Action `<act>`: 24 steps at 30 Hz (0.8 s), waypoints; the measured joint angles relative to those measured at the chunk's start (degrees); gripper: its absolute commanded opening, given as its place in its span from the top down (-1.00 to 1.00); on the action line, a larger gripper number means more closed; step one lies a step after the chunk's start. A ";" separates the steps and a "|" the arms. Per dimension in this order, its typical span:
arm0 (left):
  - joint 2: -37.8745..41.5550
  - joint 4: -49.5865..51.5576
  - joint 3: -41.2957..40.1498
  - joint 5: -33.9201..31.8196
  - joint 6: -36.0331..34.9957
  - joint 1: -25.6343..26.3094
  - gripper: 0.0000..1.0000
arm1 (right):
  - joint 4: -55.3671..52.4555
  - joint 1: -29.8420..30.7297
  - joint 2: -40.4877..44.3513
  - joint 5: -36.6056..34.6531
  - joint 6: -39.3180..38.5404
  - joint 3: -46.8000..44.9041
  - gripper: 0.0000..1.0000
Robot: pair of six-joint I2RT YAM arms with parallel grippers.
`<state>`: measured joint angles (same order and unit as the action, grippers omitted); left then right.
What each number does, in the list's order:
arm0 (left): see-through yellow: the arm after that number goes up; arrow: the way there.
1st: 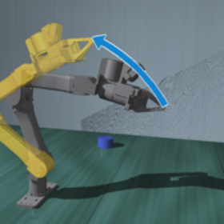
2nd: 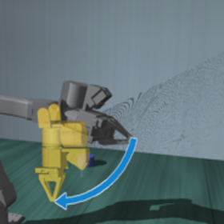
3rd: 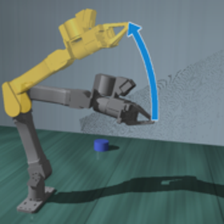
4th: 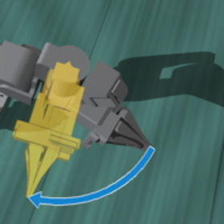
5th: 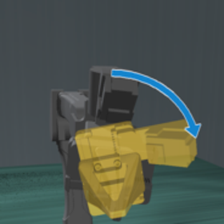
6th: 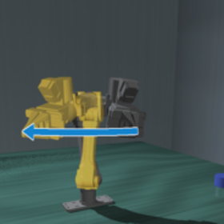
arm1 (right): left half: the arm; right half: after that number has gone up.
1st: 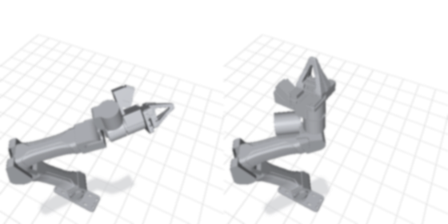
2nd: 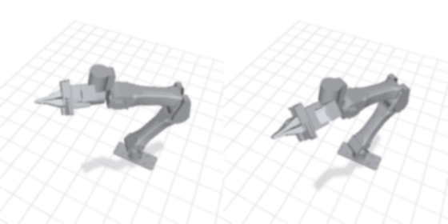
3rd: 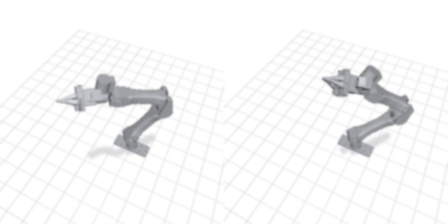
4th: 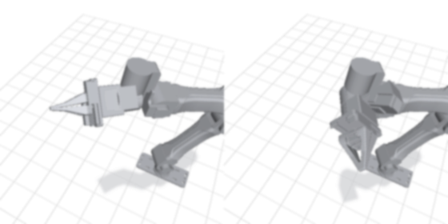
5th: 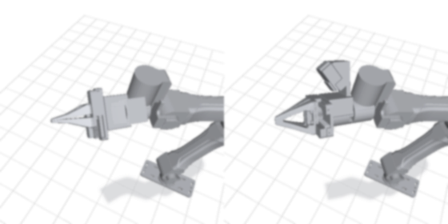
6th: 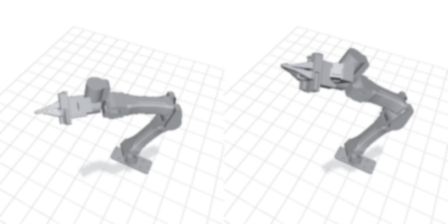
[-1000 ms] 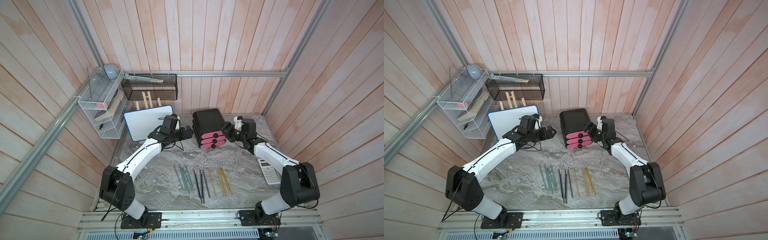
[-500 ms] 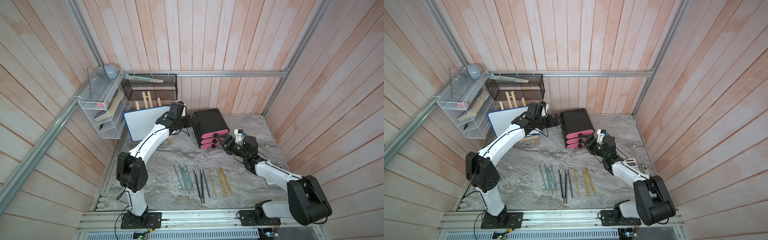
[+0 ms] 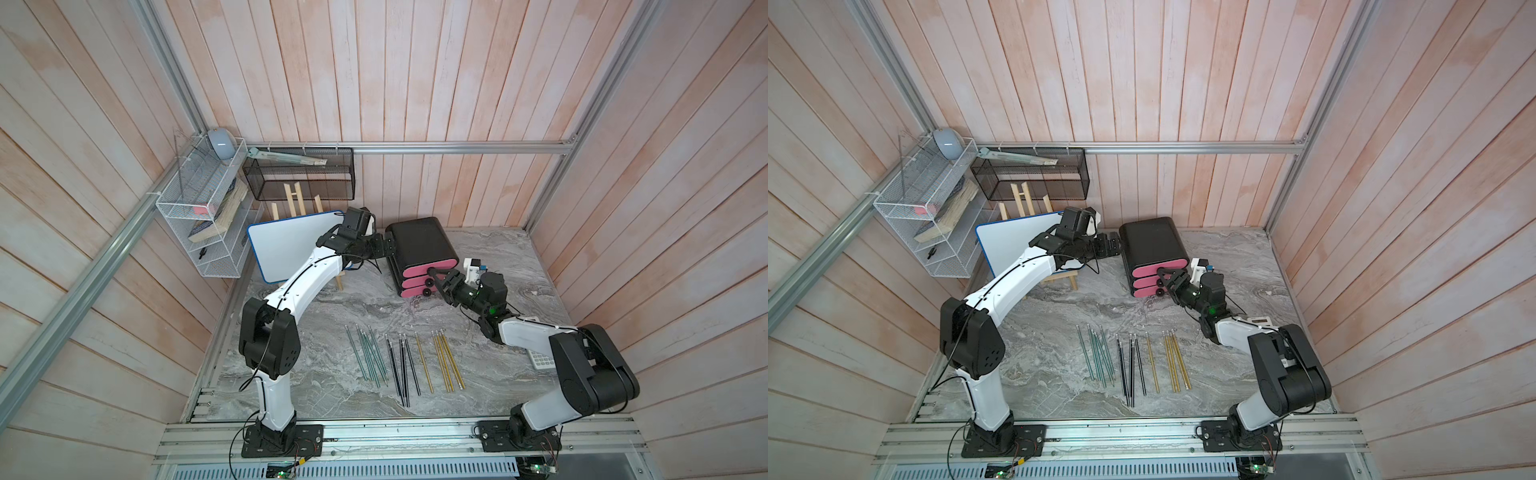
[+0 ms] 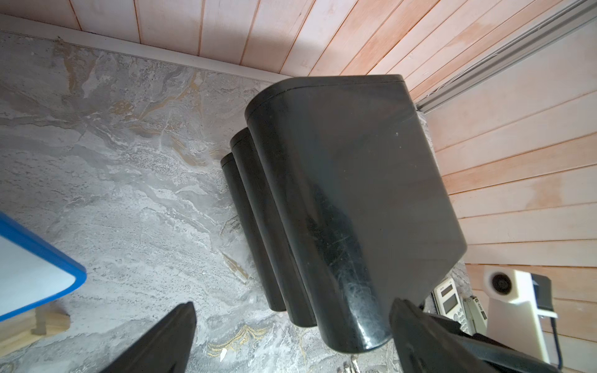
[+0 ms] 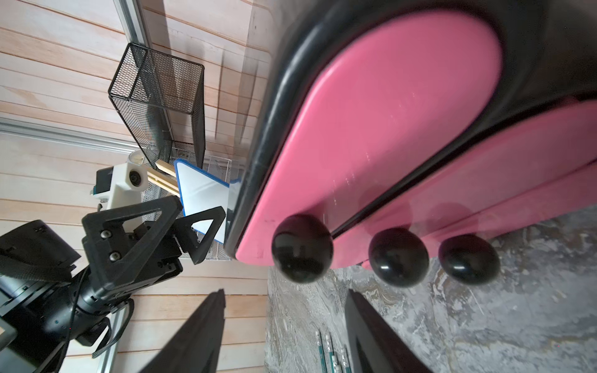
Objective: Please place the pencils in the drawer according to their color
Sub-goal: Open the drawer in the storage box.
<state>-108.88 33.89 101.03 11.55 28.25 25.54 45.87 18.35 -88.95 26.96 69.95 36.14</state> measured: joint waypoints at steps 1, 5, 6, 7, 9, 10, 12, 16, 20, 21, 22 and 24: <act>-0.02 0.00 0.00 0.00 0.00 0.00 -0.99 | 0.28 0.00 -0.57 0.00 0.17 0.44 -0.21; -0.33 0.00 0.00 0.00 0.00 0.00 -0.99 | 1.62 -0.04 -2.97 0.17 0.79 2.23 -0.10; -0.46 0.00 0.00 0.00 0.00 0.00 -0.99 | 1.97 -0.09 -3.67 0.22 0.92 2.47 -0.06; -0.57 0.00 0.00 0.00 0.00 0.00 -0.99 | 2.32 -0.17 -4.31 0.31 1.01 2.67 -0.04; -0.76 0.00 0.02 0.00 0.00 -0.02 -0.99 | 2.99 -0.28 -5.22 0.44 1.46 2.84 0.04; -0.87 -0.02 0.00 0.00 0.00 0.00 -0.99 | 3.23 -0.28 -5.62 0.57 1.68 2.93 0.09; -1.07 -0.02 0.00 0.00 0.00 0.00 -0.99 | 3.63 -0.44 -6.29 0.83 1.92 3.26 0.20; -1.70 -0.02 0.15 0.00 0.02 -0.02 -0.99 | 4.02 -0.79 -6.91 1.70 2.21 3.61 0.42; -2.91 -0.04 0.96 0.02 0.04 0.00 -0.99 | 4.17 -0.87 -6.91 2.16 2.43 3.56 0.54; -3.17 -0.09 1.05 0.02 0.04 0.00 -0.99 | 4.28 -0.87 -6.86 2.19 2.45 3.43 0.60; -3.34 -0.13 1.07 0.02 0.04 0.00 -0.99 | 4.52 -0.87 -6.80 2.27 2.45 3.17 0.61; -3.67 -0.13 1.07 0.07 0.09 0.00 -0.99 | 4.94 -0.92 -6.01 2.54 2.47 2.05 0.62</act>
<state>-112.55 33.76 102.10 11.62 28.34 25.54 50.81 17.43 -94.96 29.50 72.42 38.20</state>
